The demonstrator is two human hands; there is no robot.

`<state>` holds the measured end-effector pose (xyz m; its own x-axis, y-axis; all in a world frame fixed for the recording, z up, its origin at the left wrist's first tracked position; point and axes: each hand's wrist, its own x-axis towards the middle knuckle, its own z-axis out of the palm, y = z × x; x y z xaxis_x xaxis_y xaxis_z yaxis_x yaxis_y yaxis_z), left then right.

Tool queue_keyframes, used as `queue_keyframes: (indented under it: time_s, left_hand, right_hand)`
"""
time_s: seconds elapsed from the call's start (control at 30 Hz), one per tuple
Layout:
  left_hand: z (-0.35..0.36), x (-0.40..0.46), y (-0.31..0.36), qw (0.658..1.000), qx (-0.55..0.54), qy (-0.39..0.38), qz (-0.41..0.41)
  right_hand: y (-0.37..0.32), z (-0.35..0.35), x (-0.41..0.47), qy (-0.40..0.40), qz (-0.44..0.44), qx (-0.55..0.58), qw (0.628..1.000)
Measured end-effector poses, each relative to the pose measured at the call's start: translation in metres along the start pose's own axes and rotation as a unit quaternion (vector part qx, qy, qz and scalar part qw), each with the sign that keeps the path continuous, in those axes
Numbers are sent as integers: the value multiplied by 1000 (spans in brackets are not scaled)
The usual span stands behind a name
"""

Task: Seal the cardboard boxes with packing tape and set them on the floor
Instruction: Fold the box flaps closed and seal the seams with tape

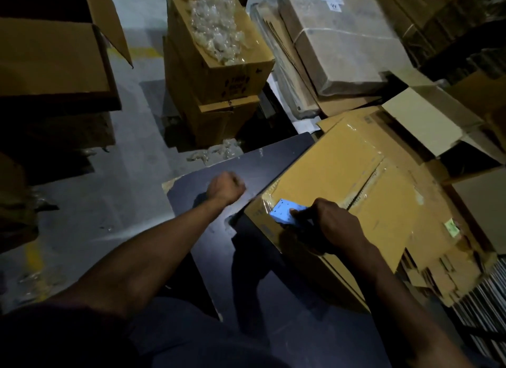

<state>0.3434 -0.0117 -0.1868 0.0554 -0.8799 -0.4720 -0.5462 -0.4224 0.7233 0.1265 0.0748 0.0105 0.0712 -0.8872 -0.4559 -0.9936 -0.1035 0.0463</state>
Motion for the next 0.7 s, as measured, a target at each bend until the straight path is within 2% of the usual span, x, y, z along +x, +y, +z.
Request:
queue_keyframes:
  time_s: [0.03, 0.07, 0.1, 0.13, 0.17, 0.2, 0.23, 0.27, 0.43, 0.57, 0.7]
  left_hand:
    - [-4, -4, 4, 996, -14, 33, 84]
    - [-9, -10, 8, 978, -8, 64, 200]
    - [-11, -18, 10, 941, 22, 64, 331]
    - [-12, -28, 13, 890, 83, 36, 447]
    - [-11, -37, 14, 834, 164, 5, 526]
    - [-6, -40, 12, 788, 239, -18, 567]
    - [-1, -37, 7, 760, 284, -21, 584]
    - [3, -33, 5, 748, 299, -7, 593]
    - [11, -14, 4, 715, 267, 18, 646]
    - [8, -14, 5, 708, 289, 10, 644]
    - [6, -17, 7, 700, 297, 7, 650]
  right_hand:
    - [-2, -2, 4, -6, 21, 11, 1000]
    - [-2, -3, 9, -15, 35, 17, 999]
    - [-1, -4, 12, -22, 36, 15, 999]
    - [-1, -6, 14, -30, 36, 12, 999]
    - [-1, -8, 14, -38, 35, 15, 999]
    - [-1, -10, 14, -45, 36, 19, 998]
    - [-1, -12, 13, -52, 34, 23, 998]
    - [-1, -13, 13, -59, 36, 28, 997]
    - [11, -19, 3, -92, 67, 28, 993]
    - [37, -8, -26, -111, 102, 14, 988]
    - [50, 7, -46, -91, 117, 32, 988]
